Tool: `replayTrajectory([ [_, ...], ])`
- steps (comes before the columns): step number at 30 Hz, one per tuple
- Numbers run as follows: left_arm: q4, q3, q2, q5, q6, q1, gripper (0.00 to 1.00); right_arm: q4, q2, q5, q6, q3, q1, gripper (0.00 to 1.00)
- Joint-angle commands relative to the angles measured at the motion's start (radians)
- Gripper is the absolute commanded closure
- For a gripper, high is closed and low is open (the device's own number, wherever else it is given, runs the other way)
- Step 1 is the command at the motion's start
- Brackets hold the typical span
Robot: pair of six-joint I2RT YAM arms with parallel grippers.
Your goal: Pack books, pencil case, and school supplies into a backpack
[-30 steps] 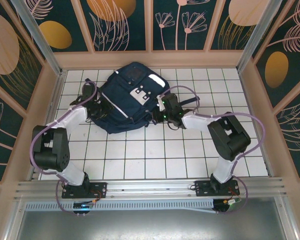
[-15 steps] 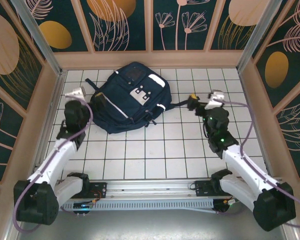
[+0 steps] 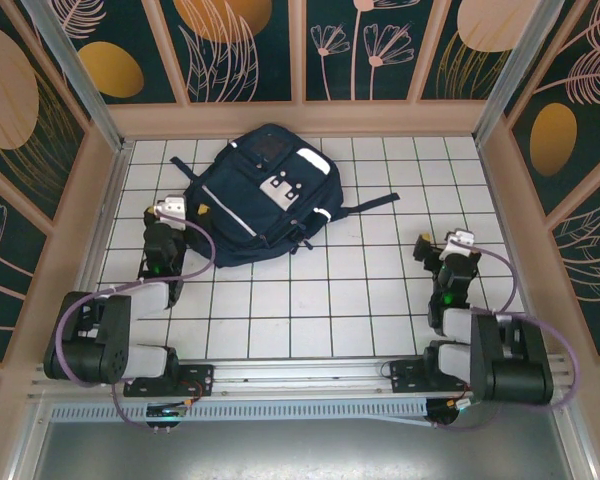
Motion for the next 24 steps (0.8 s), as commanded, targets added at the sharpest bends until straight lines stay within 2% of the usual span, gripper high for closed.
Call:
replayTrajectory([
  [1, 0.031, 0.061, 0.015, 0.016, -0.031, 0.012, 0.01, 0.072, 0.102, -0.183, 0.000, 0.156, -0.012, 0.01],
  [3, 0.062, 0.037, -0.001, 0.008, -0.033, 0.013, 0.01, -0.017, 0.170, -0.263, -0.012, 0.241, -0.012, 0.01],
  [5, 0.052, 0.027, -0.012, -0.013, -0.049, 0.021, 0.01, -0.006, 0.213, -0.288, 0.024, 0.263, -0.009, 0.01],
  [6, 0.011, 0.032, -0.022, -0.035, -0.060, 0.022, 0.01, 0.103, 0.239, -0.295, 0.024, 0.226, -0.006, 0.01],
  [7, -0.024, 0.031, -0.039, -0.032, -0.059, 0.023, 0.01, 0.216, 0.279, -0.224, 0.035, 0.187, 0.010, 0.01],
  [8, -0.023, 0.008, -0.060, -0.020, -0.060, 0.023, 0.01, 0.285, 0.288, -0.159, 0.048, 0.147, 0.016, 0.01],
  [10, 0.035, -0.047, -0.072, -0.003, -0.061, 0.027, 0.01, 0.427, 0.320, -0.141, 0.042, 0.096, 0.022, 0.01],
  [12, 0.076, -0.069, -0.041, 0.014, -0.063, 0.047, 0.01, 0.424, 0.316, -0.172, 0.020, 0.094, 0.029, 0.01],
  [14, 0.186, -0.096, 0.017, 0.014, -0.092, 0.059, 0.01, 0.420, 0.316, -0.165, 0.021, 0.094, 0.031, 0.01],
  [18, 0.279, -0.098, 0.132, 0.000, -0.099, 0.063, 0.01, 0.423, 0.317, -0.149, 0.030, 0.095, 0.030, 0.01],
  [20, 0.420, -0.157, 0.166, 0.001, -0.107, 0.070, 0.01, 0.405, 0.316, -0.113, 0.045, 0.104, 0.030, 0.01],
  [24, 0.340, -0.122, 0.159, 0.024, -0.104, 0.077, 0.01, 0.343, 0.314, -0.117, 0.028, 0.133, 0.041, 0.01],
])
